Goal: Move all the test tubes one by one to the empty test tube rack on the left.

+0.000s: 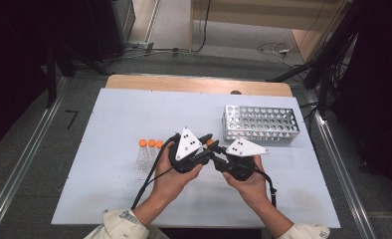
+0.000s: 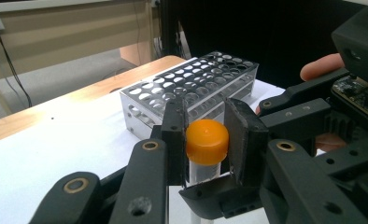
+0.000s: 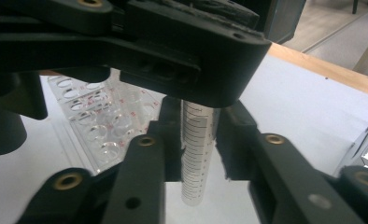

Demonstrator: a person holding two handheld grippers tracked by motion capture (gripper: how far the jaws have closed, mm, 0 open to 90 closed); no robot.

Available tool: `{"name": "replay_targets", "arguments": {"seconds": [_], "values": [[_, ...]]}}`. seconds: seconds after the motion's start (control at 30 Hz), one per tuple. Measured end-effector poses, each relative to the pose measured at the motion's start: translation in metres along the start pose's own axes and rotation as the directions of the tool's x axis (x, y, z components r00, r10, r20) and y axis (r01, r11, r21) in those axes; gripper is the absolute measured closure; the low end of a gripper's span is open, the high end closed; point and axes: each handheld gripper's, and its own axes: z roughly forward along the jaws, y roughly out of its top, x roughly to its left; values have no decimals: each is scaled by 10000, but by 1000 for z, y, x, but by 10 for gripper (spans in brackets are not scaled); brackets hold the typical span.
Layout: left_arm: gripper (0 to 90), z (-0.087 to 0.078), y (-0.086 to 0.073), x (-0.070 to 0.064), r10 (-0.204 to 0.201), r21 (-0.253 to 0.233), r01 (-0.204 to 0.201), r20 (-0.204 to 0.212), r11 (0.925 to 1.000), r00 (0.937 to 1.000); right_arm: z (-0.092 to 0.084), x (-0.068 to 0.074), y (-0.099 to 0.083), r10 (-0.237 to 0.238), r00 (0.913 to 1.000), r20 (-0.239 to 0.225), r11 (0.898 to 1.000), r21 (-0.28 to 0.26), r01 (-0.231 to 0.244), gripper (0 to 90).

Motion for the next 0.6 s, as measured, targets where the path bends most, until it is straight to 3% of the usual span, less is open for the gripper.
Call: {"name": "replay_targets", "arguments": {"seconds": [0.1,0.27,0.6], "values": [[713,-3,2,2,-18,-25,18,34,10000,10000,0,2,1,15,10000,-42,10000,-52,-15,465],[714,-17,8,14,-134,-211,129,-225,9997,9997,-5,-2,-2,165,9995,254,9994,-299,-158,292],[713,-41,13,34,-385,-494,348,-748,9982,9965,-14,-20,-22,657,9948,785,9978,-67,-654,231]]}}
